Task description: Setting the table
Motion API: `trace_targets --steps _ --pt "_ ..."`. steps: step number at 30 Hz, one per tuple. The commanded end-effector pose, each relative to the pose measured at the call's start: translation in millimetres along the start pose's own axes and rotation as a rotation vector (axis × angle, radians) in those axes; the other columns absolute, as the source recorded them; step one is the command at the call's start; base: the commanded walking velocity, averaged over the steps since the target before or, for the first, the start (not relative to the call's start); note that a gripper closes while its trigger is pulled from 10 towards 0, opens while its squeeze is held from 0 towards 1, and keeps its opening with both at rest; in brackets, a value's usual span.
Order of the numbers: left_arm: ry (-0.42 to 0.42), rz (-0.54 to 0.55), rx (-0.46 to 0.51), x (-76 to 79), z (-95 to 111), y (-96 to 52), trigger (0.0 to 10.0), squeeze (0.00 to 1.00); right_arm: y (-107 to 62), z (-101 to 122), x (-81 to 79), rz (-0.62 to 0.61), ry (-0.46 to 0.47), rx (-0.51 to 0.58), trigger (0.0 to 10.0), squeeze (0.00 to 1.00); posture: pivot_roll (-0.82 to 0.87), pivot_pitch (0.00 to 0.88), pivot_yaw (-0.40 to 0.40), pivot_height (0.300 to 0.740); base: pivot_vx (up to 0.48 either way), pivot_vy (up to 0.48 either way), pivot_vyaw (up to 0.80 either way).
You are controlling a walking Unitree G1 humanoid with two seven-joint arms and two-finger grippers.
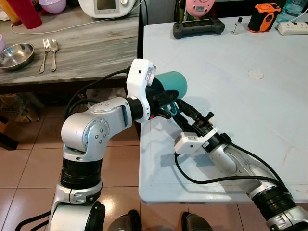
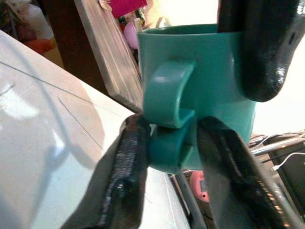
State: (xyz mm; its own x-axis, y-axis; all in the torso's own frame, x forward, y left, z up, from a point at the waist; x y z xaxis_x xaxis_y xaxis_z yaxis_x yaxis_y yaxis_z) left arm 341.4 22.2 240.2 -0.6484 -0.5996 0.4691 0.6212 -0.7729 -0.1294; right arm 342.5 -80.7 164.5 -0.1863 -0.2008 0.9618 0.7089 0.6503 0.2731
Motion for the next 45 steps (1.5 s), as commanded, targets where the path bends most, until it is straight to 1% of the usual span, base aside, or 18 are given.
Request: trace_targets --steps 1,11,24,25,26,27,32,36,38,39,42,44,45 --pt "-0.034 0.032 -0.077 -6.7 -17 2.2 10.0 0.0 14.3 21 36.1 -0.157 -0.015 0.1 0.0 0.0 -0.17 0.194 0.102 0.74 0.0 0.0 0.0" --pt "-0.042 0.016 -0.1 -2.6 -21 2.4 10.0 0.0 14.8 20 40.2 -0.176 -0.024 0.094 0.0 0.0 -0.17 0.197 0.109 0.74 0.0 0.0 0.0" --pt "-0.061 0.01 -0.124 -1.8 -29 2.4 10.0 0.0 14.7 20 42.0 -0.184 -0.035 0.097 0.0 0.0 -0.17 0.196 0.105 0.74 0.0 0.0 0.0" --pt "-0.067 0.007 -0.127 -1.6 -30 2.3 10.0 0.4 14.9 20 42.3 -0.184 -0.035 0.099 0.0 0.0 -0.17 0.196 0.103 0.74 0.0 0.0 0.0" --pt "-0.069 0.006 -0.128 -1.5 -30 2.1 10.0 0.52 15.0 21 42.4 -0.184 -0.035 0.1 0.0 0.0 -0.17 0.196 0.103 0.74 0.0 0.0 0.0" --pt "-0.07 0.002 -0.128 -1.0 -30 1.7 10.0 1.0 15.1 21 42.4 -0.184 -0.036 0.101 0.0 0.0 -0.17 0.195 0.103 0.74 0.0 0.0 0.0" --pt "-0.069 -0.005 -0.125 0.3 -31 1.2 10.0 1.0 15.0 21 42.1 -0.184 -0.034 0.102 0.0 0.0 -0.17 0.193 0.103 0.74 0.0 0.0 0.0" --pt "-0.088 0.011 -0.108 -3.9 -29 1.7 10.0 1.0 15.1 21 41.8 -0.184 -0.032 0.102 0.0 0.0 -0.17 0.19 0.103 0.74 0.0 0.0 0.0" --pt "-0.095 0.029 -0.086 -7.4 -25 2.3 10.0 1.0 14.9 22 41.3 -0.184 -0.031 0.101 0.0 0.0 -0.17 0.189 0.102 0.74 0.0 0.0 0.0" --pt "-0.09 0.057 -0.061 -12.7 -21 2.5 10.0 1.0 14.7 22 40.8 -0.183 -0.03 0.101 0.0 0.0 -0.17 0.188 0.102 0.74 0.0 0.0 0.0" --pt "-0.079 0.098 -0.021 -20.4 -13 2.1 10.0 1.0 14.4 22 40.8 -0.184 -0.03 0.1 0.0 0.0 -0.17 0.187 0.101 0.74 0.0 0.0 0.0" --pt "-0.08 0.105 -0.013 -21.9 -12 1.8 10.0 1.0 14.4 22 40.9 -0.185 -0.03 0.1 0.0 0.0 -0.17 0.186 0.101 0.74 0.0 0.0 0.0" --pt "-0.071 0.122 0.001 -25.9 -8 0.8 10.0 1.0 14.1 22 40.9 -0.186 -0.03 0.099 0.0 0.0 -0.17 0.185 0.099 0.74 0.0 0.0 0.0"
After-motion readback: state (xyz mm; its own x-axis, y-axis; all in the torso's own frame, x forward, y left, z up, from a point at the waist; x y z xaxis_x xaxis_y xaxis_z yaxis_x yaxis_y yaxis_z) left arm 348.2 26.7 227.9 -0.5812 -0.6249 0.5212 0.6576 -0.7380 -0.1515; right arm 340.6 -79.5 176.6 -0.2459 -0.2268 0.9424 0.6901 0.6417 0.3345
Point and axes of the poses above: a point about 5 cm out from each wrist's last joint towards the gripper, its own y axis pointing out of the wrist towards the gripper, its own z axis along the axis of the wrist's last joint, x = y × z, the point moved 5 cm from there along y, pointing out of the wrist towards the gripper, and after that the axes turned 12 degrees about -y, right-handed, at the moved point
